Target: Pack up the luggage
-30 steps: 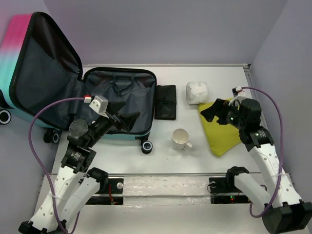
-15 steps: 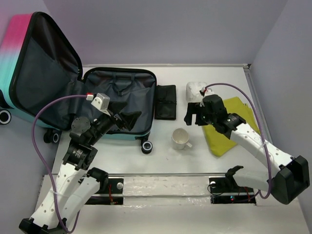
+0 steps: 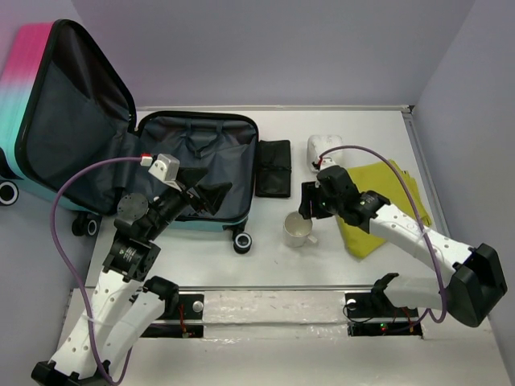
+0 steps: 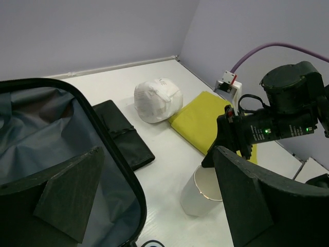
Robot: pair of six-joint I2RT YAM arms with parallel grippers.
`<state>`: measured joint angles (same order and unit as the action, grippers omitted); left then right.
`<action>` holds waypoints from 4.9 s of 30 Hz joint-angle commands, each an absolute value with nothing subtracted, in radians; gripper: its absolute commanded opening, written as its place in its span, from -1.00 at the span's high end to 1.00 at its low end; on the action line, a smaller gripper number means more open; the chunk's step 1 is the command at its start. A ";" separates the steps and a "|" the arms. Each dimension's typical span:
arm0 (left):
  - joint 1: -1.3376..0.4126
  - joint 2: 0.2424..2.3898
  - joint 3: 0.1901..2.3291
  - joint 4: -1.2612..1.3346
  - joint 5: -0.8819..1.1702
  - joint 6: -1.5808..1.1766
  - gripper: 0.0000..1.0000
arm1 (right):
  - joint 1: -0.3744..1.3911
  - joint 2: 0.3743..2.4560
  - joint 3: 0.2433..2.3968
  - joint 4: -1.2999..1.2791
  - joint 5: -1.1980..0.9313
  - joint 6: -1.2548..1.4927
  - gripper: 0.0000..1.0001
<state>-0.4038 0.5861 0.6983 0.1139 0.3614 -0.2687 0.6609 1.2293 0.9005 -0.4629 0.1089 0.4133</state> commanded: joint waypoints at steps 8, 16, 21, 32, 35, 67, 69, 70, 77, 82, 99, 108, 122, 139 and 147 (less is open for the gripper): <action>-0.397 0.584 0.741 0.135 0.350 -0.273 -0.98 | 0.684 1.236 0.827 -0.454 0.106 0.440 0.46; -0.397 0.571 0.746 0.133 0.354 -0.270 -0.98 | 0.684 1.161 1.001 -0.448 0.182 0.381 0.86; -0.382 0.551 0.744 0.132 0.328 -0.276 -0.98 | 0.684 1.158 1.192 -0.316 0.098 0.311 0.86; -0.310 0.494 0.753 0.074 0.135 -0.301 -0.98 | 0.804 1.730 1.572 0.143 0.058 0.190 0.86; -0.310 0.492 0.761 0.066 0.107 -0.298 -0.98 | 0.856 1.917 1.744 0.172 0.125 0.082 0.86; -0.311 0.502 0.770 0.017 -0.017 -0.308 -0.98 | 0.780 1.672 1.333 0.044 0.220 0.329 -0.39; -0.311 0.502 0.769 0.020 -0.008 -0.310 -0.98 | 0.729 1.680 1.304 -0.012 0.206 0.356 -0.41; -0.308 0.502 0.767 0.024 -0.005 -0.310 -0.98 | 0.692 1.687 1.287 -0.064 0.199 0.362 -0.42; -0.304 0.508 0.762 0.029 -0.005 -0.308 -0.98 | 0.598 1.824 1.275 -0.123 0.224 0.439 -0.50; -0.304 0.512 0.761 0.032 0.035 -0.311 -0.98 | 0.589 1.910 1.270 -0.100 0.229 0.498 -0.37; -0.304 0.514 0.761 0.035 0.044 -0.311 -0.98 | 0.589 1.687 1.114 0.028 0.354 0.485 0.86; -0.299 0.517 0.759 0.038 0.048 -0.316 -0.98 | 0.646 1.417 1.182 0.055 0.183 0.360 0.86; -0.293 0.514 0.758 0.037 0.046 -0.313 -0.98 | 0.675 1.712 1.527 -0.078 0.143 0.397 -0.78; -0.296 0.520 0.758 0.040 0.061 -0.316 -0.98 | 0.227 1.752 1.348 -0.253 0.130 0.236 -1.00; -0.296 0.535 0.756 0.043 0.077 -0.318 -0.98 | 0.132 1.807 1.296 -0.120 -0.046 0.310 0.08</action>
